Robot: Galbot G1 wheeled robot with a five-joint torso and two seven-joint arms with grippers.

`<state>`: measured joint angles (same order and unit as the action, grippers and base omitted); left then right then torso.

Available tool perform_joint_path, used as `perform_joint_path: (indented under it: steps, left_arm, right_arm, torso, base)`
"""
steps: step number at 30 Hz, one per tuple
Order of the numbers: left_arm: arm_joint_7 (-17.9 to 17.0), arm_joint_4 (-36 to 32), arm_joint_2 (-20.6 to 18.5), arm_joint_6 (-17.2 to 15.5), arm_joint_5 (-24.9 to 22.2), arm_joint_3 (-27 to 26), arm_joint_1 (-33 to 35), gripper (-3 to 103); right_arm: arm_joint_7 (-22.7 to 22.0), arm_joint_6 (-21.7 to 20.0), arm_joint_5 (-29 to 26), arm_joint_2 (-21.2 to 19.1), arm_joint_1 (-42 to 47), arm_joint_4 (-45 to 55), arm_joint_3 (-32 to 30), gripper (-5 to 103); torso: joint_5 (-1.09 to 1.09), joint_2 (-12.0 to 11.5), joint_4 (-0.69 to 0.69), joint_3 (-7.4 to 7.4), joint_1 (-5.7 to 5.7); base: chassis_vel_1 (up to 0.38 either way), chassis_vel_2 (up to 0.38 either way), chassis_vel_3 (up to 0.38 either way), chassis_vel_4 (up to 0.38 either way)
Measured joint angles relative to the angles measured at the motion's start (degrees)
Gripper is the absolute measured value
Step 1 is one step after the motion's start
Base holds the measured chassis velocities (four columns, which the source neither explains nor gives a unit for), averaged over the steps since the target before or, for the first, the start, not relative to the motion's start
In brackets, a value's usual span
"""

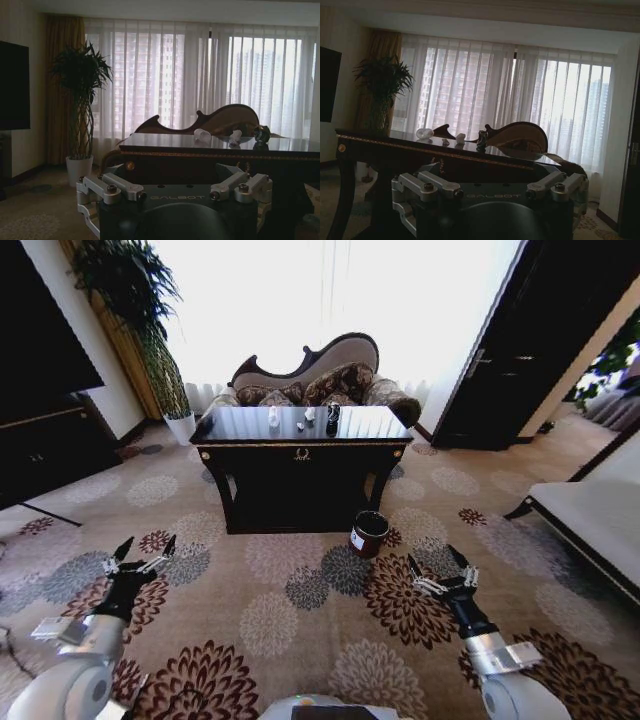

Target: Move to the front of the table and place the trash on the table into the trash bin.

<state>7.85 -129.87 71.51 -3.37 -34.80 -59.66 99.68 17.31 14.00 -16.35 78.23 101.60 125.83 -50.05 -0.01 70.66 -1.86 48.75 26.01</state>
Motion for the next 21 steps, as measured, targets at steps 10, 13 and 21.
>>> perform_joint_path:
  steps: [10, 13, 21]
  left_arm:
    - [0.05, -0.55, 0.38, 0.19, 0.44, 0.75, 0.39, 100]
    - [0.07, -1.01, 0.34, 0.20, 0.35, 0.60, 0.45, 100]
    - [0.10, -1.09, 0.51, 0.24, 0.29, 0.40, 0.60, 100]
  right_arm:
    - [0.27, -0.22, -0.02, 0.65, -0.02, 0.49, 0.44, 100]
    - [0.33, -0.24, -0.02, 0.66, -0.04, 0.49, 0.47, 100]
    - [1.37, -0.63, -0.54, 0.68, -0.08, 0.88, 0.24, 100]
  torso:
    - [-0.01, 0.00, 0.00, 0.00, 0.00]
    - [0.00, 0.00, 0.00, 0.00, 0.00]
    - [0.00, 0.00, 0.00, 0.00, 0.00]
  base:
    - [0.000, 0.000, 0.000, 0.000]
    - [0.000, 0.000, 0.000, 0.000]
    - [0.000, 0.000, 0.000, 0.000]
